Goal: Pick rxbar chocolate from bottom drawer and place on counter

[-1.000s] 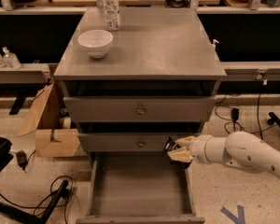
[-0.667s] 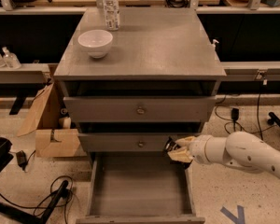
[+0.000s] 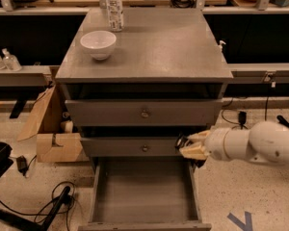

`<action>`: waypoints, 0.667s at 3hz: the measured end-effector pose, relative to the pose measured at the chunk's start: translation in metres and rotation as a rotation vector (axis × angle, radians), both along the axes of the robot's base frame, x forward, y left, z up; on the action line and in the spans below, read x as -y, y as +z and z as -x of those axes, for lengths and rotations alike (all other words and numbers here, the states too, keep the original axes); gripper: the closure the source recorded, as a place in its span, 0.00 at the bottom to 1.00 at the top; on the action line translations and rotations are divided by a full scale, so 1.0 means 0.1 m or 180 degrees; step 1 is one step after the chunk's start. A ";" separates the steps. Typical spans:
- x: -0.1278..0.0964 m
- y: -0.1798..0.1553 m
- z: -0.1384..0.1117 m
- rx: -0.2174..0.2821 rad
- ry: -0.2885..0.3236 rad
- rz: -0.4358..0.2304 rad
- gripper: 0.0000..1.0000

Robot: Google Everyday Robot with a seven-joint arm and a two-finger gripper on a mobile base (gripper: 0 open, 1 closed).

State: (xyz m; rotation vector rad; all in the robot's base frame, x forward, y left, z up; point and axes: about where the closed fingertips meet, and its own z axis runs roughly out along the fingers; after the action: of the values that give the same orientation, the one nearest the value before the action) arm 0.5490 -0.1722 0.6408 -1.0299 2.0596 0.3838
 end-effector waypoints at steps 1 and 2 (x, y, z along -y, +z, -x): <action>0.14 1.07 0.11 0.0149 -0.0032 0.0126 1.00; 0.21 2.12 0.05 0.0332 -0.0086 0.0265 1.00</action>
Offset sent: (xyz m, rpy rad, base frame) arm 0.0108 -0.0298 0.3555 -0.1306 -0.1831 -0.0619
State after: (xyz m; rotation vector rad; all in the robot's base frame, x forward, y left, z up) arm 0.5443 -0.1931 0.8530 -1.0481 2.0081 0.2273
